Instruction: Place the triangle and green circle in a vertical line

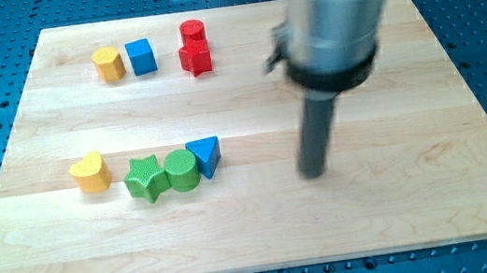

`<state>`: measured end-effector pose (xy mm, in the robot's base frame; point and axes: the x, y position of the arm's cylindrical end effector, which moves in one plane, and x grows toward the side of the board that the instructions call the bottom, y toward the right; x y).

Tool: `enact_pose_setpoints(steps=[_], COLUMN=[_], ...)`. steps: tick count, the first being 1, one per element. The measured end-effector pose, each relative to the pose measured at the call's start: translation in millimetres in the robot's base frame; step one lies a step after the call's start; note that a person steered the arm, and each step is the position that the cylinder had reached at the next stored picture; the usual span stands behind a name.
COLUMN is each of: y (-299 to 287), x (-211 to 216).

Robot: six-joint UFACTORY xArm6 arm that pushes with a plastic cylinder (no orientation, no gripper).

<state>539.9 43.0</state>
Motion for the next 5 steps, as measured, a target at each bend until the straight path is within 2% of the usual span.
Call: enact_pose_setpoints(steps=[1,3,5], y=[-91.8,-78.1,-100.5], x=[7.0,-75.0,-3.2])
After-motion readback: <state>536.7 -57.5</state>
